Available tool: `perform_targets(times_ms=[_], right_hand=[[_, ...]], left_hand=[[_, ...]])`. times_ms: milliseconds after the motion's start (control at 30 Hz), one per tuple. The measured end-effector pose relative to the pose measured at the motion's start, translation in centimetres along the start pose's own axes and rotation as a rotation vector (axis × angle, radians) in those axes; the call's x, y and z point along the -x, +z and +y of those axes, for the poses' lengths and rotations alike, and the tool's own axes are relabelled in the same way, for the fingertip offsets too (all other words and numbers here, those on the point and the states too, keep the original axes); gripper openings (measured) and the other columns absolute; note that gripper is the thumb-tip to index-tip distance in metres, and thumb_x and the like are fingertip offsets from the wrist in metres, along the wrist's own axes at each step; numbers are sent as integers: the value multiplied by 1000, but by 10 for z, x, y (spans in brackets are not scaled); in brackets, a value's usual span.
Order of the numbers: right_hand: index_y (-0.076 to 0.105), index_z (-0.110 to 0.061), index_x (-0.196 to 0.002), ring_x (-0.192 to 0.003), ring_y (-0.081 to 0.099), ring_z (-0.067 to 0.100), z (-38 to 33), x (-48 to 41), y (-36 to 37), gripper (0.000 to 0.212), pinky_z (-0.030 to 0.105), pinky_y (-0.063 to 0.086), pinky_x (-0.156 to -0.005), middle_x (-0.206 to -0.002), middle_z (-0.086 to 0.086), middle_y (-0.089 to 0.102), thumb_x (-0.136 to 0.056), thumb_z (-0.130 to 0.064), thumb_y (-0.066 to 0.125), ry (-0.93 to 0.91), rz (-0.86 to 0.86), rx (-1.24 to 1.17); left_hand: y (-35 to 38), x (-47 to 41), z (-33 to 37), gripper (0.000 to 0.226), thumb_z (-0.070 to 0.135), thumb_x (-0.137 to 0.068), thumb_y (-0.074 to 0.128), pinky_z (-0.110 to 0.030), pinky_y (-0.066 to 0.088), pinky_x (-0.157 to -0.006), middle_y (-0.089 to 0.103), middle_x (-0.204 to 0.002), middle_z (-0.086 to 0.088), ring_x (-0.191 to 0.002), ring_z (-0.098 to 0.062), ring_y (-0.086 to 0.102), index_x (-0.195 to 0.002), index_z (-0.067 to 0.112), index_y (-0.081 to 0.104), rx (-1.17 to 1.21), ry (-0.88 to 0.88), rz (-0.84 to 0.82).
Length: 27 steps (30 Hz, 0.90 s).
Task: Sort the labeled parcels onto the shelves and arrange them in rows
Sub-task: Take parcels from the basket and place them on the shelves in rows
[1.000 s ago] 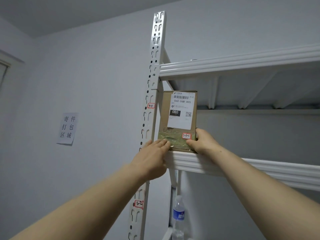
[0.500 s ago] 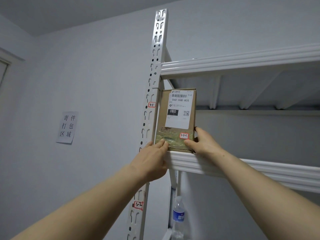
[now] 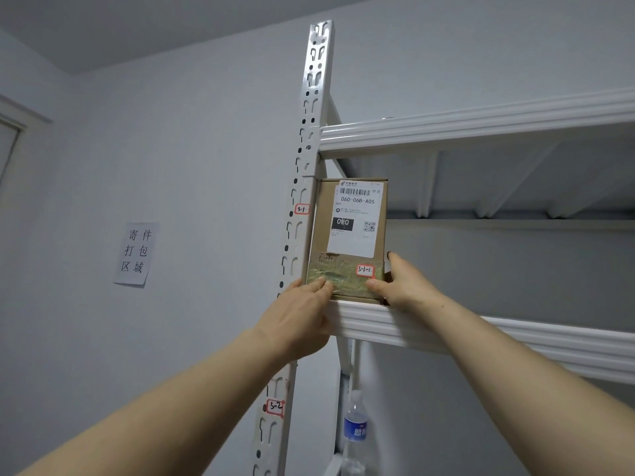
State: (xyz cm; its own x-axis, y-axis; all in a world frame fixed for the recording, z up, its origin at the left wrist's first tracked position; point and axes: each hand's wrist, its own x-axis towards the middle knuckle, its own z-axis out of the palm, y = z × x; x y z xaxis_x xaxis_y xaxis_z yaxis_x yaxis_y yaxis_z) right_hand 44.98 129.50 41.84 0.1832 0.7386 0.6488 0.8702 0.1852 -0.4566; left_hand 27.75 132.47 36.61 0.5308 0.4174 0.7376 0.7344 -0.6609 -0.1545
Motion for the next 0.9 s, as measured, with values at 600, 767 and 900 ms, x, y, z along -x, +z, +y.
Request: perform_targets(times_ms=[600,767,900], right_hand=[[22,-2,-140,-126,47,30,-1,13,-1,81,32,38,-95,-137,19,47,-84,-36,70,67,148,-145],[22,-5,-147,-125,49,25,6,32,-1,83,34,40,-105,-139,15,46,-84,-25,71,-2,216,-337],[37,-5,-142,-116,54,19,19,67,-3,60,28,43,-101,-137,14,46,-88,-8,63,-66,315,-338]], left_hand=[[-10,13,9,45,19,-93,41,-29,34,-105,45,-144,1,-128,-22,43,-137,15,44,18,-78,40],[-16,16,31,44,23,-92,44,-29,37,-98,48,-139,3,-125,-20,44,-136,19,47,40,-59,64],[-15,24,54,49,23,-94,45,-31,38,-98,46,-141,3,-128,-18,41,-142,19,40,80,-36,-2]])
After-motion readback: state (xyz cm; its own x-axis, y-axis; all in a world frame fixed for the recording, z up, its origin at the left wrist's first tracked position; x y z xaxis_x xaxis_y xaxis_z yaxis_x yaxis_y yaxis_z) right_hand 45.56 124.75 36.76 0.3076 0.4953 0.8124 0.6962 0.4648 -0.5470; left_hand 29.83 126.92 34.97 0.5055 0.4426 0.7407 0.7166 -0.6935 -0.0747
